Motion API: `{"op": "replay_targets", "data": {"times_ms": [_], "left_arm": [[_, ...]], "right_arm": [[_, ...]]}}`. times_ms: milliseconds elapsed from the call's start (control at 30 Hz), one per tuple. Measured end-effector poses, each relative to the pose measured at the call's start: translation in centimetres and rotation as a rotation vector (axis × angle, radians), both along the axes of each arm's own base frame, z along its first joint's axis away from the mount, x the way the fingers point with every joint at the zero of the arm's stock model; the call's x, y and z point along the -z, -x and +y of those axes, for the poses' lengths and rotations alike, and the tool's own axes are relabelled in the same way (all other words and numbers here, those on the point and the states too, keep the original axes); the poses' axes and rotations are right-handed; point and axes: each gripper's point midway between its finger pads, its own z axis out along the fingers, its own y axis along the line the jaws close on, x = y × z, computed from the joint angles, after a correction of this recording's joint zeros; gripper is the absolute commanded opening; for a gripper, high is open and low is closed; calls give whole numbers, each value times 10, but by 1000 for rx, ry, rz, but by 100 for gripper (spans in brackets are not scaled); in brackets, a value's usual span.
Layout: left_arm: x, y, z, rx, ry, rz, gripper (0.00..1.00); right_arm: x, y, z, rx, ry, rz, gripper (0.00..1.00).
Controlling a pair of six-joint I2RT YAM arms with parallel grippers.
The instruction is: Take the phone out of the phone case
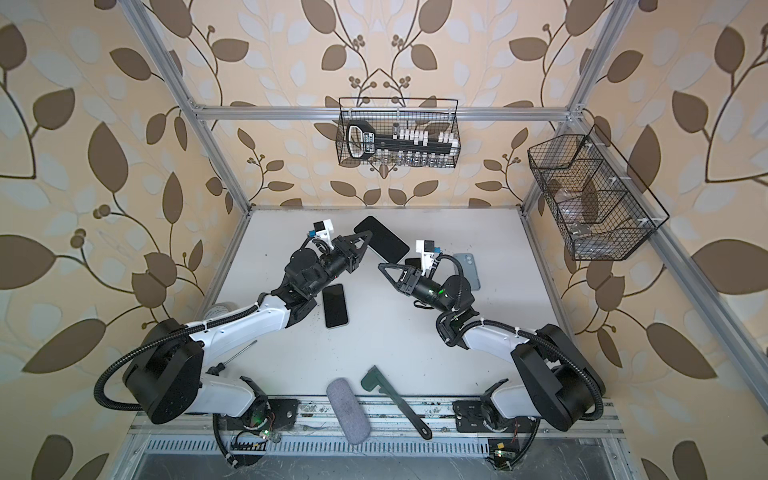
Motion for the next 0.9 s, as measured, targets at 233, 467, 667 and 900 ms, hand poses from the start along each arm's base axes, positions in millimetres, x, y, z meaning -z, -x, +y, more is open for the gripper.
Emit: {"op": "replay_targets", "data": {"times_ms": [233,467,667,900], "left_arm": [[9,1,0,0,31,55,0],[13,1,-1,6,69,113,0],[13,3,-3,21,102,140,0],[13,4,-4,35,122,159,0]], "right_arm": [[6,3,-4,-15,44,-52,1],[8,5,-5,-12,110,-156,0],[9,6,-6,7,160,-245,0],[14,8,-7,32,201,-304,0]]}}
